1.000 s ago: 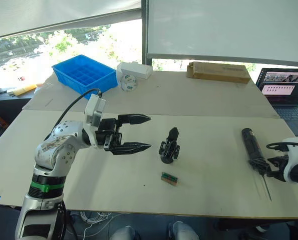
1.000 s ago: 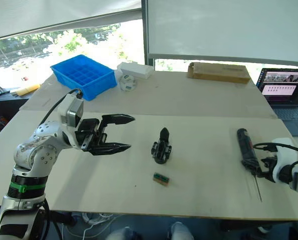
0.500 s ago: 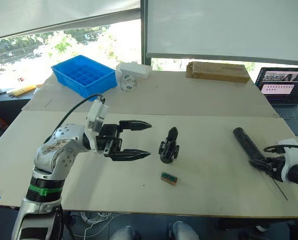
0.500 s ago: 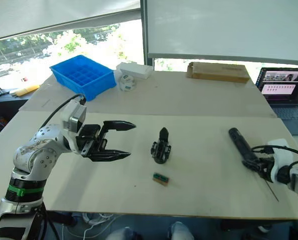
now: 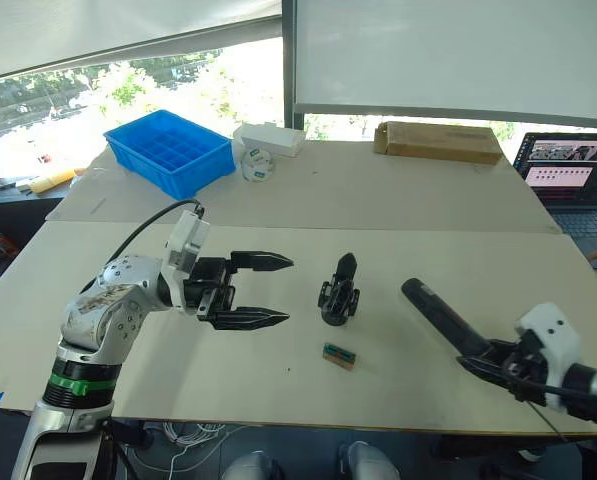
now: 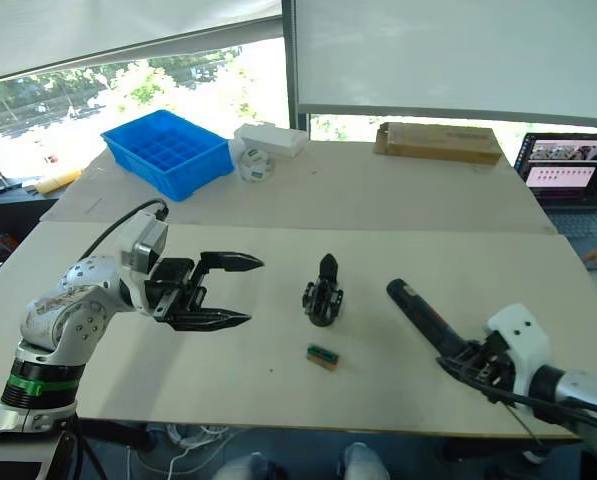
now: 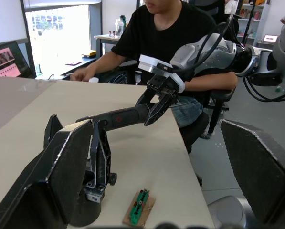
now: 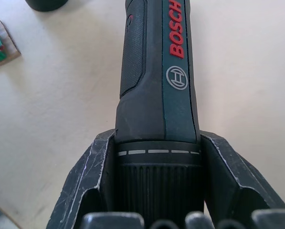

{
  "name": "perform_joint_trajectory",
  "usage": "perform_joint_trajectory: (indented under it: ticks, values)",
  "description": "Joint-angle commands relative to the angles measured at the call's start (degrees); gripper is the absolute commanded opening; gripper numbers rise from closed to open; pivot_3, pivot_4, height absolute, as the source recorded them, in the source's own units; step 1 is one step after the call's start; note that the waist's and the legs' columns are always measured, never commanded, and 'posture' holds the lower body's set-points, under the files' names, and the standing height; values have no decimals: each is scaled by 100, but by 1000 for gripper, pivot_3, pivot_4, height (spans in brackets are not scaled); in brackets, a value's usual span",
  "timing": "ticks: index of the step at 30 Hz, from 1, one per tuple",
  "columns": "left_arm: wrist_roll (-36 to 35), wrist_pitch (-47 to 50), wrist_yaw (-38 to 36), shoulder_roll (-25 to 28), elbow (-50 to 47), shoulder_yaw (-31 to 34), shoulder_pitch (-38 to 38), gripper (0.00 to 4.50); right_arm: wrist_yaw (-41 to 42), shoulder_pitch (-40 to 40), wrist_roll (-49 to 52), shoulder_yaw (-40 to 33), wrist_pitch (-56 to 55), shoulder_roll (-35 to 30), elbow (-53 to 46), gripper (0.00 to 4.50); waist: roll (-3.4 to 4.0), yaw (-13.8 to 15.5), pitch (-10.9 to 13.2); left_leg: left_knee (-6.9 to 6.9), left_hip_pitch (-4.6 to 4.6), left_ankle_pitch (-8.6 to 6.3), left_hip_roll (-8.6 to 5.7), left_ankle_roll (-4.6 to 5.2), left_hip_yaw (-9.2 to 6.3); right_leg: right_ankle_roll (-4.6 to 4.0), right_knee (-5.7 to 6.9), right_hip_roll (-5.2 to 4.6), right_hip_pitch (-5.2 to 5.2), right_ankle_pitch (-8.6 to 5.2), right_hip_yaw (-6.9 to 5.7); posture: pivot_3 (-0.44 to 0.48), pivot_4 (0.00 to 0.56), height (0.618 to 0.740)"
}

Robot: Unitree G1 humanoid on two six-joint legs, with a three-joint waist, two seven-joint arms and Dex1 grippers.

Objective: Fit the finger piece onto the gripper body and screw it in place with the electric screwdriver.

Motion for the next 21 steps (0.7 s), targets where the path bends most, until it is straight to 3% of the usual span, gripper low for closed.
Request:
perform_joint_trajectory:
  ticks: [1, 6, 12, 14, 18, 21]
  values:
    - [161, -309, -146, 120, 58, 56, 111, 4500, -62, -93, -248, 114, -397, -13, 4, 1978, 0, 1, 0, 0, 0, 0, 0, 0, -1, -3, 0, 3, 0, -1, -3, 0, 150, 740]
    - [282, -499, -226, 167, 111, 57, 256, 4500, 44, -124, -651, 495, -871, -47, 473, 1978, -1, 15, 1, 0, -2, 1, 4, -1, -1, -8, -1, 11, 0, -4, -9, 0, 150, 740]
    - [319, -645, 31, 53, -125, 69, 212, 4500, 384, -317, -273, 614, -302, -204, 710, 1978, -8, 7, 5, 1, 2, 1, 5, -1, -2, -9, 0, 10, 4, -3, -5, 0, 150, 740]
    - [305, -616, 77, 22, -164, 45, 209, 4500, 360, -476, -141, 622, -42, -188, 774, 3016, -11, 8, 6, 1, 2, 1, 5, -1, -2, -19, 0, 8, 3, 2, -4, 0, 150, 740]
    - [230, -459, 53, 34, -324, -47, 388, 4500, 507, -631, -158, 638, 71, -428, 777, 4437, -12, 9, 7, 1, 1, 1, 7, -1, -3, -40, -1, 10, 4, 15, -6, 0, 150, 740]
    - [205, -418, 125, 2, -342, -34, 425, 4500, 807, -671, 63, 451, 395, -859, 568, 4473, -13, 10, 7, 1, 1, 0, 6, 0, -2, -40, -2, 8, 3, 15, -5, 0, 150, 740]
